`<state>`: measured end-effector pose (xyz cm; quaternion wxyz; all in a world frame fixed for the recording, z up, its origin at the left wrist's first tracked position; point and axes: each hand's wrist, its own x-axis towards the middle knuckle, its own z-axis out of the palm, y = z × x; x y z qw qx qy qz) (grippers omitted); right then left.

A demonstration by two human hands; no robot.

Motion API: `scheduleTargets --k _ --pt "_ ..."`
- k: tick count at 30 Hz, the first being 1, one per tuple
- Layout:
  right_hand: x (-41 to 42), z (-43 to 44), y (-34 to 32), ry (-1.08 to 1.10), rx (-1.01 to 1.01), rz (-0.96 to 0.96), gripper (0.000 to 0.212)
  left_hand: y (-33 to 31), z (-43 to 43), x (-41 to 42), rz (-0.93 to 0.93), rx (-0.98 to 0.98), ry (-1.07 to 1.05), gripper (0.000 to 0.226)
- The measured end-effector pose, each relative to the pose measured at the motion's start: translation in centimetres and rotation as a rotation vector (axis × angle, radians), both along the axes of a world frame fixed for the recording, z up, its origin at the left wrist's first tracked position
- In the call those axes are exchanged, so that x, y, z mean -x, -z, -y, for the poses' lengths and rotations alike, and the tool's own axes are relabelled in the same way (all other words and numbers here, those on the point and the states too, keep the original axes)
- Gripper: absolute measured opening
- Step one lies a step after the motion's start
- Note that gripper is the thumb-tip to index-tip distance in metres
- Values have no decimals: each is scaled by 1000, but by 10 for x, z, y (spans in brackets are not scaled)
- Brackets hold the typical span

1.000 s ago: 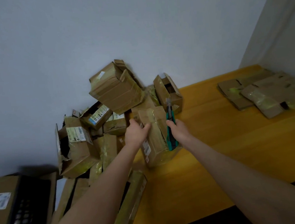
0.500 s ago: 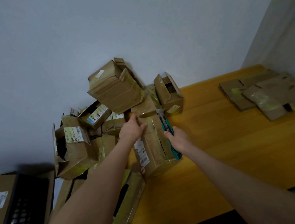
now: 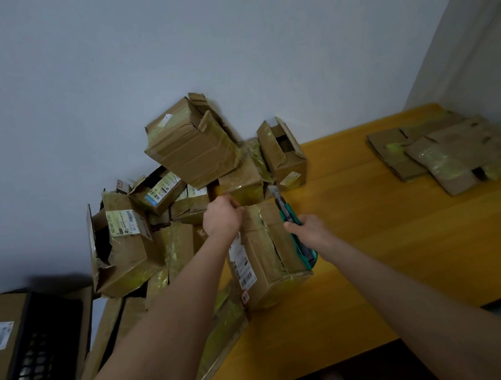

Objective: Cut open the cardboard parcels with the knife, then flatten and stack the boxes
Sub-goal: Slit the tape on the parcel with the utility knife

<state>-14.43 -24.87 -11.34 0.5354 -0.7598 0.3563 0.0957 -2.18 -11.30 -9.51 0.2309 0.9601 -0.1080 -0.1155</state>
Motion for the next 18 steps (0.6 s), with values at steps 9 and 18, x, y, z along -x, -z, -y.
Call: scheduleTargets --k 9,18 --pt "-13 2 -13 101 52 177 21 -25 8 2 208 126 -81 11" --pt "-16 4 -18 84 171 186 18 -27 15 10 192 43 93 39"
